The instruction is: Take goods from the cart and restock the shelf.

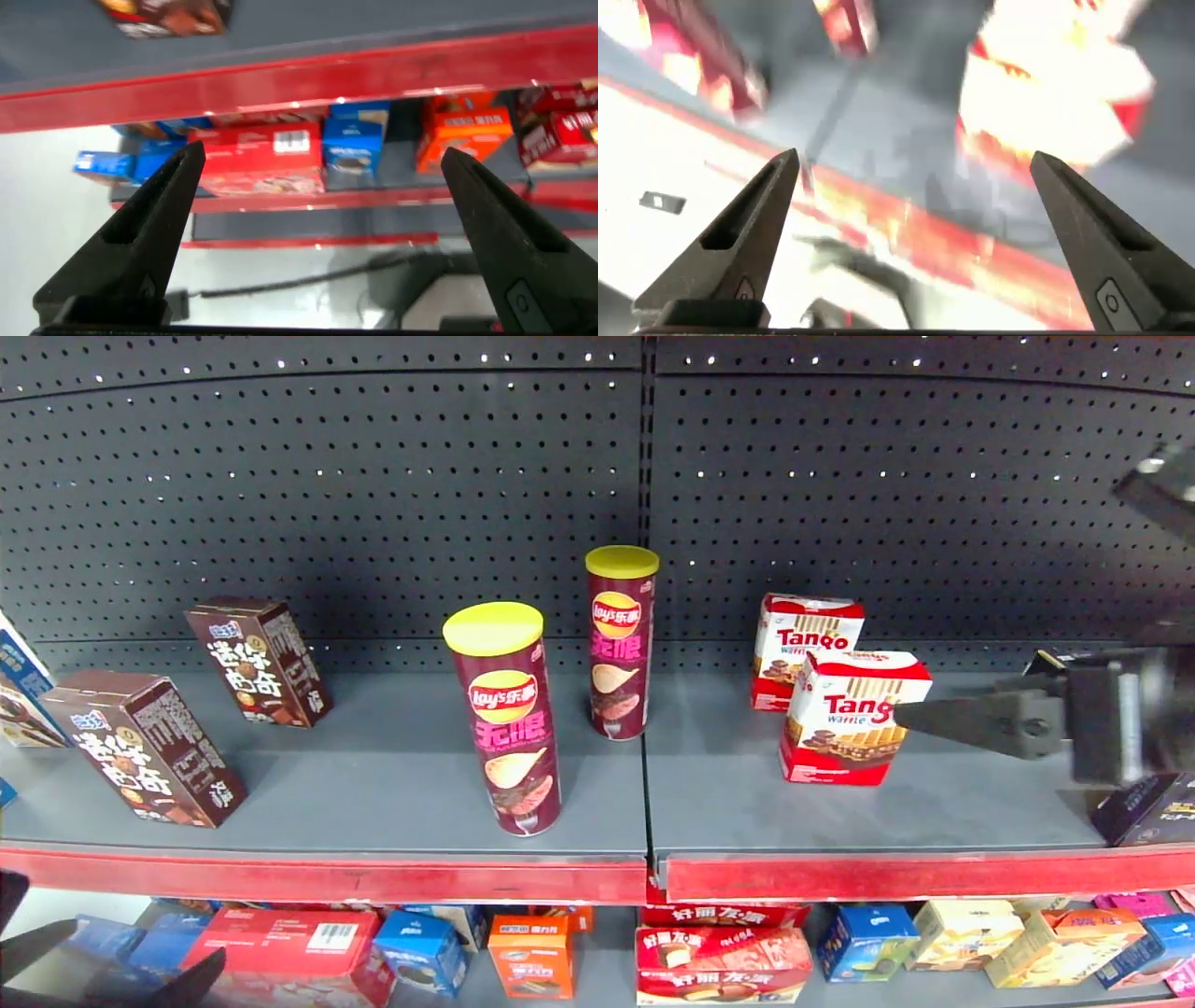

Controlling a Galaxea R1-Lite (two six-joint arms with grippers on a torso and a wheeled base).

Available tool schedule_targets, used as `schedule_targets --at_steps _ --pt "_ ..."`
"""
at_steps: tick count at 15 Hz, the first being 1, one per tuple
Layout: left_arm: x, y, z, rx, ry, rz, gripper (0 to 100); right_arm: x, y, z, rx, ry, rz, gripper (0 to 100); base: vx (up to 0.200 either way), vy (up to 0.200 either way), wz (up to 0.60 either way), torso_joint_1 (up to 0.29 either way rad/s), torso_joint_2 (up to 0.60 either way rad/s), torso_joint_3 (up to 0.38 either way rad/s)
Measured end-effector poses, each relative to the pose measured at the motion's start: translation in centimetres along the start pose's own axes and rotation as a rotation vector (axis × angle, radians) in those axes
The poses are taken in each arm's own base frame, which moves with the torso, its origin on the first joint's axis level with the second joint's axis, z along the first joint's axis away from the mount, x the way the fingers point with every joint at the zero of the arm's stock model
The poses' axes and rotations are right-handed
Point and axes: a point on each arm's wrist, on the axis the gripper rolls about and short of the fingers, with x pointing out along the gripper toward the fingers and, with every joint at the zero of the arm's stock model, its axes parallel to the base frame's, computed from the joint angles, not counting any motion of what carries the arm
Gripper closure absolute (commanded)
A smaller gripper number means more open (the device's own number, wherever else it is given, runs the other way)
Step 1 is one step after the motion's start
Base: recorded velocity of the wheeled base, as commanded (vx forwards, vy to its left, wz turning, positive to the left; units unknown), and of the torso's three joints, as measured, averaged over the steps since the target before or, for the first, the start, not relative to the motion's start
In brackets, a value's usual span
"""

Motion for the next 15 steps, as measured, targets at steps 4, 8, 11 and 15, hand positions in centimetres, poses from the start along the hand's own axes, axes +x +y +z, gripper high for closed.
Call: schedule_targets --at_steps 4,8,11,15 --pt "2.7 -0.8 1.9 0.003 0.077 -0.062 0 -6.7 -3.4 -2.0 0.056 0.002 -0.128 0 0.000 0.000 0.00 0.000 0.00 0.000" --pt "7.5 -1.5 7.2 0.007 0.086 -0.071 0 -12.5 -5.3 -4.1 0.151 -0.033 -0.335 0 0.000 0.000 0.00 0.000 0.00 0.000" --pt "12.5 -2.2 10.9 0.018 0.073 -0.060 0 -16.2 -5.0 -5.1 0.200 -0.082 -0.447 0 0.000 0.000 0.00 0.000 0.00 0.000" --pt "17.6 -4.2 12.0 0.071 0.082 -0.090 0 -18.9 -4.1 -5.9 0.238 -0.146 -0.541 0 0.000 0.000 0.00 0.000 0.00 0.000"
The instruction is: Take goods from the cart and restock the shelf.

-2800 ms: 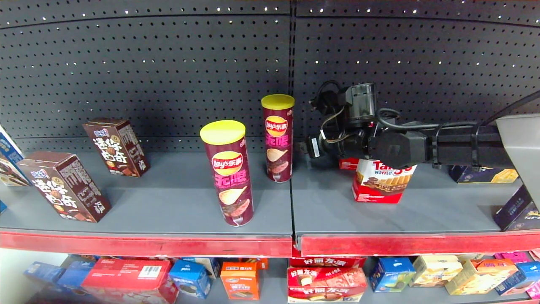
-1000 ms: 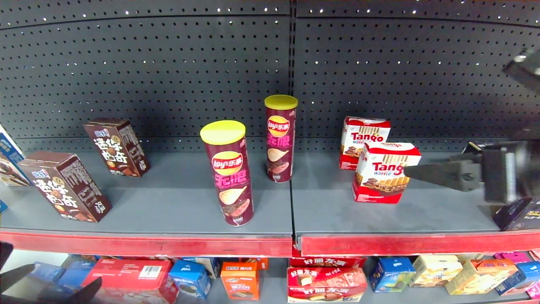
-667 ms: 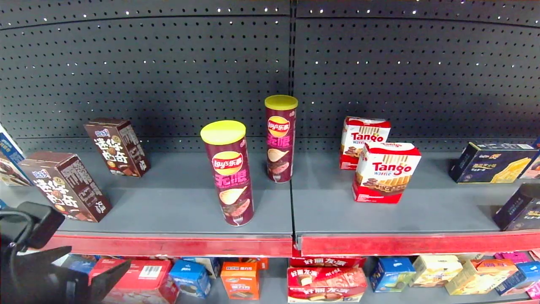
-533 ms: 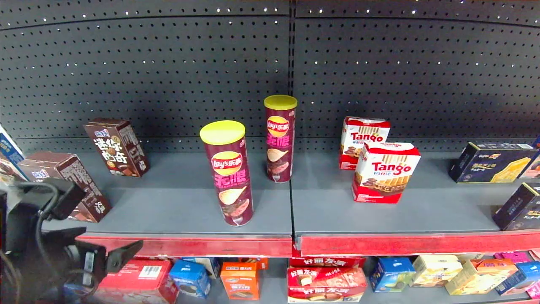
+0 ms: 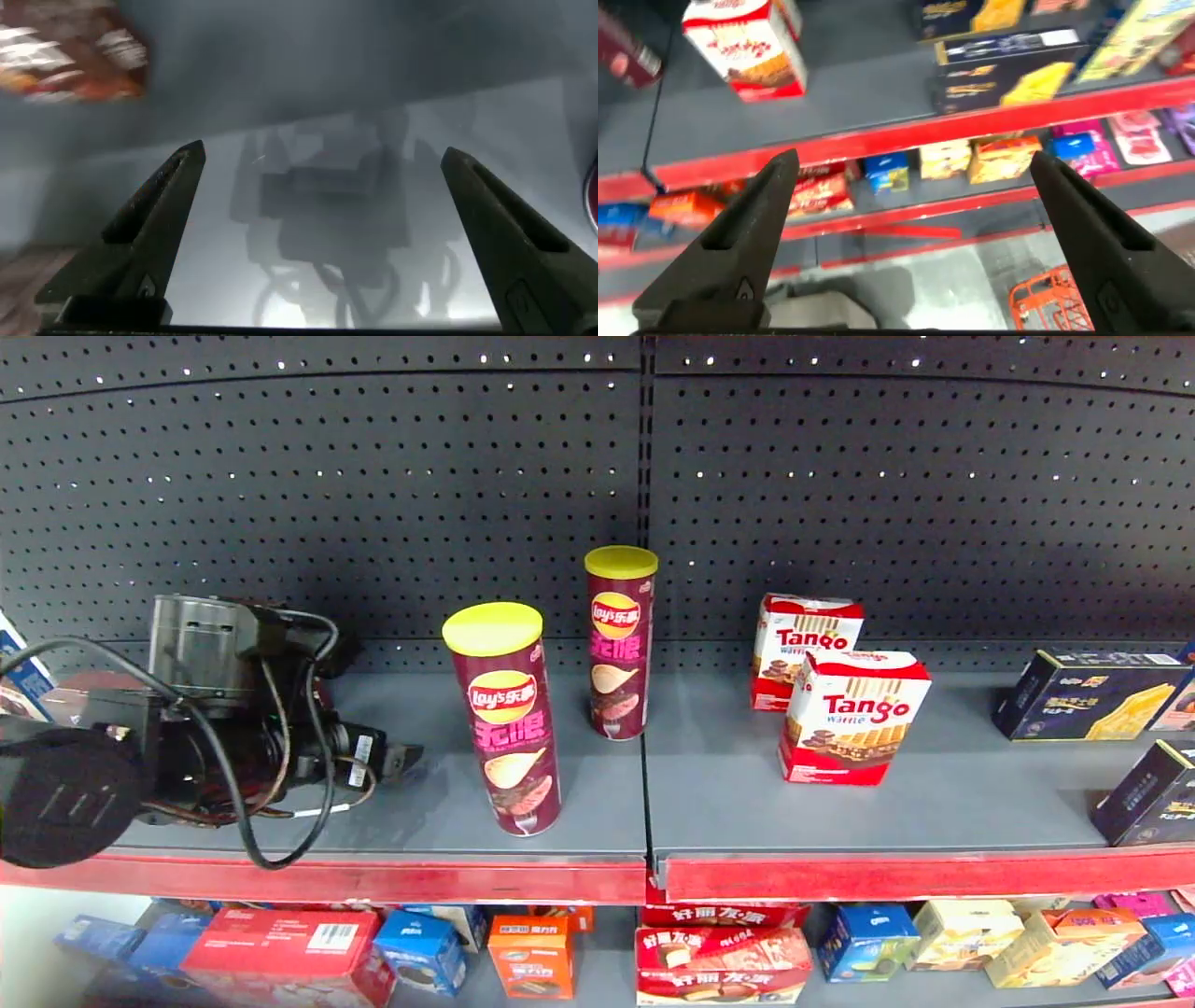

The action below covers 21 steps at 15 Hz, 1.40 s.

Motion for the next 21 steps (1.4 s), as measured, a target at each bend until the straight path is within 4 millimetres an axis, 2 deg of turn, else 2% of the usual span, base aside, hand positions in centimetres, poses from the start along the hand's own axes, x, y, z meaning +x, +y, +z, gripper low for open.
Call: schedule_targets --at_steps 3,6,14,21 --pt "2.0 -1.5 0.1 0.027 0.021 -0.033 0 -0.5 0.0 -0.1 0.015 -0.021 -0.028 0 0.000 0.000 0.00 0.000 0.00 0.000" --pt "2.8 -2.5 -0.2 0.044 0.040 -0.057 0 -0.5 0.0 -0.2 0.016 -0.019 -0.033 0 0.000 0.000 0.00 0.000 0.00 0.000" --pt "4.1 -5.0 0.9 0.068 0.015 -0.104 0 0.0 0.0 -0.5 0.010 0.002 -0.033 0 0.000 0.000 0.00 0.000 0.00 0.000" --pt "4.2 -5.9 1.3 0.077 0.003 -0.122 0 0.5 0.1 -0.7 0.005 0.023 -0.034 0 0.000 0.000 0.00 0.000 0.00 0.000"
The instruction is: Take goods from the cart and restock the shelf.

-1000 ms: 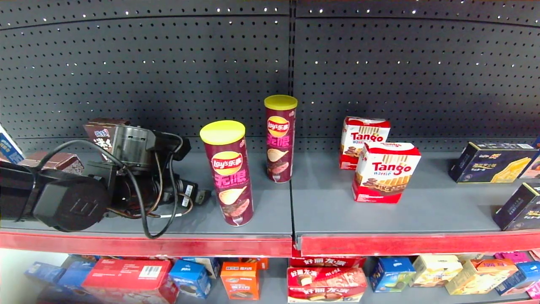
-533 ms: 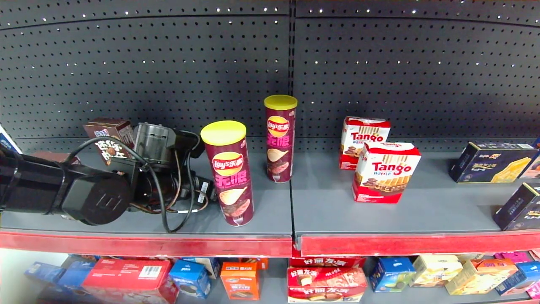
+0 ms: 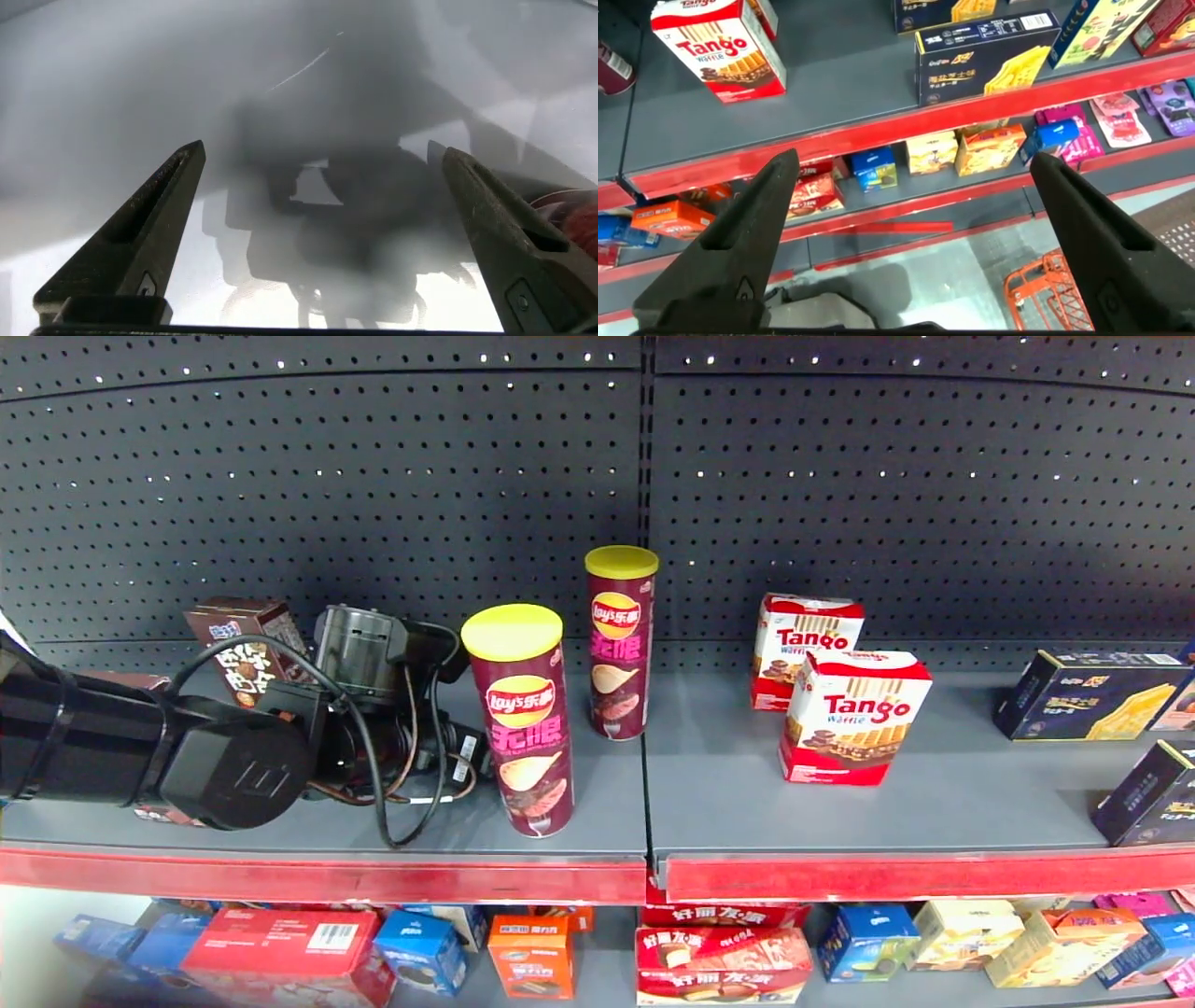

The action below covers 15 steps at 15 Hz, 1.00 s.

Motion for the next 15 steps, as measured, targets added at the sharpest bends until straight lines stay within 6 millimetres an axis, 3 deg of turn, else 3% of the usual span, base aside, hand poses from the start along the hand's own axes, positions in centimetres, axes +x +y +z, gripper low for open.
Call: schedule_targets --at_steps 15 --pt "0.6 -2.0 0.7 0.021 -0.031 -0.029 0 0.4 0.0 -0.3 -0.001 0.011 -0.004 0 0.000 0.000 0.00 0.000 0.00 0.000"
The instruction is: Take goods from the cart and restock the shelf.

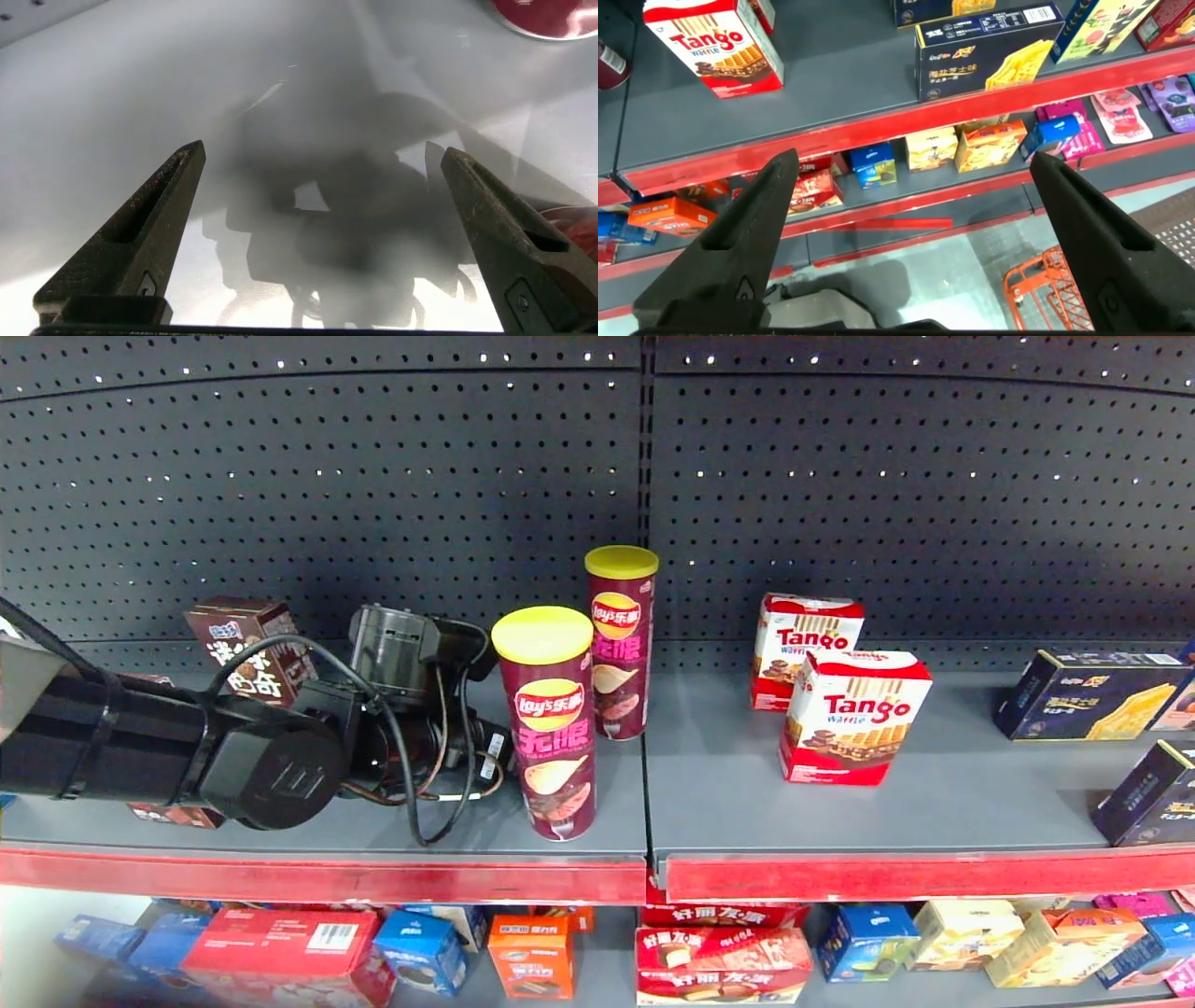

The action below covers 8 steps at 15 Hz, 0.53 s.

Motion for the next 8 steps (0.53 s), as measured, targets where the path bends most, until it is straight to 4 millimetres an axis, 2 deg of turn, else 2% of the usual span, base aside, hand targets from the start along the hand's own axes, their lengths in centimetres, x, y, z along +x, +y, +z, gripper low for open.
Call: schedule_targets --at_steps 8 --pt "0.91 -1.10 0.49 -0.008 -0.012 -0.012 0 0.00 -0.01 -0.04 0.000 0.001 0.001 0 0.000 0.000 0.00 0.000 0.00 0.000"
